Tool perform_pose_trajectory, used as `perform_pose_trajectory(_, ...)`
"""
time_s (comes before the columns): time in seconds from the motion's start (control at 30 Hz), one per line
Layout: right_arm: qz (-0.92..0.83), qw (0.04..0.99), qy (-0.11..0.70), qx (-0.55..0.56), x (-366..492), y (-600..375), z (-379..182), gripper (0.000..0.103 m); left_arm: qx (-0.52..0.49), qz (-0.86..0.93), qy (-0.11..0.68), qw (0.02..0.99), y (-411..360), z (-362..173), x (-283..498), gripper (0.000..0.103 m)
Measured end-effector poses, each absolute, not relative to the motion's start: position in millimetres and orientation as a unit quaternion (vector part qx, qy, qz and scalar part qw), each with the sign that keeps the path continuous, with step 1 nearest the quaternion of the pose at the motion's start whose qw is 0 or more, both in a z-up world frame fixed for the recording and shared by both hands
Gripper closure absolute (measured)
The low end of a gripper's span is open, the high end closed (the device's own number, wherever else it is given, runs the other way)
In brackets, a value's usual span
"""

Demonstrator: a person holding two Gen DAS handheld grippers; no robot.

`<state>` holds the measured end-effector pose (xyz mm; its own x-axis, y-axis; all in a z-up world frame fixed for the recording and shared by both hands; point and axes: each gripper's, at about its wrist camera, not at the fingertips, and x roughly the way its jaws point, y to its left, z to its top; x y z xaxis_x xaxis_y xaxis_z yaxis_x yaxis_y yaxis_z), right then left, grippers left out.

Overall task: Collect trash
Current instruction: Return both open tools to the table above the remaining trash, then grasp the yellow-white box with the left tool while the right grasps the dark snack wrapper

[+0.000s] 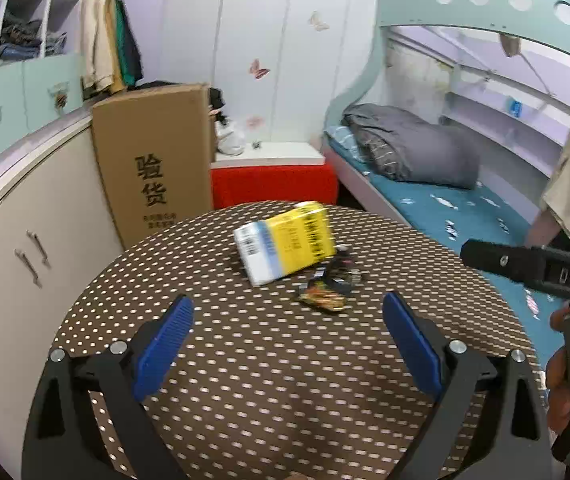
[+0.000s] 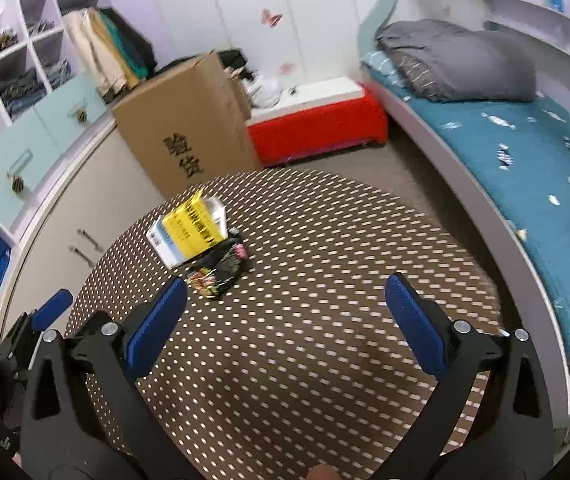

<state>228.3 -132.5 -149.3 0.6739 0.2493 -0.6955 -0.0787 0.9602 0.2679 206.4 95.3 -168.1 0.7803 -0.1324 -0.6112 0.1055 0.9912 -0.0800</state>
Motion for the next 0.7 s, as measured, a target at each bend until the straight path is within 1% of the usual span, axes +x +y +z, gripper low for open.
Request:
perform_pose_trajectory(0.13,0.102,0.899,0.415,0.098,254.2,-102.7,-171.9,0.006,-0.02,-0.041,0.338,0.94,115.7,-180.5,222.5,0.01)
perform_pose_trajectory(0.3,0.115,0.895,0.422,0.085,277.4,-76.5,-192.6,0.006,-0.011,-0.025,0.351,0.936,133.8,-194.9,242.0,0.01)
perform_pose_trajectory(0.47,0.113,0.895,0.427,0.064,297.9,-56.7,-210.6,0.006,0.011,-0.027,0.359,0.933,131.8,-203.3,259.4,0.01)
perform_pose_trajectory(0.5,0.117,0.892,0.431,0.066,301.3,-55.2,-215.1,0.009,0.019,-0.029,0.361,0.932,130.9,-205.4,264.7,0.01)
perform_pose_trajectory(0.53,0.119,0.891,0.434,0.065,303.1,-54.4,-218.1,0.013,0.026,-0.029,0.361,0.932,130.1,-206.5,268.8,0.01)
perform_pose_trajectory(0.57,0.118,0.889,0.438,0.059,303.7,-54.0,-221.0,0.029,0.031,-0.031,0.362,0.931,129.3,-207.6,272.4,0.01)
perform_pose_trajectory(0.6,0.114,0.893,0.432,0.05,304.1,-51.6,-220.9,0.04,0.037,-0.035,0.363,0.93,128.5,-208.8,277.9,0.01)
perform_pose_trajectory(0.63,0.117,0.895,0.429,0.04,303.5,-50.7,-221.7,0.046,0.041,-0.037,0.365,0.929,127.7,-210.1,282.3,0.01)
perform_pose_trajectory(0.67,0.121,0.895,0.427,0.034,304.4,-49.3,-221.8,0.05,0.046,-0.041,0.368,0.928,126.9,-212.4,289.1,0.01)
perform_pose_trajectory(0.7,0.124,0.895,0.427,0.028,304.2,-49.9,-221.8,0.059,0.048,-0.043,0.371,0.926,126.4,-213.9,294.0,0.01)
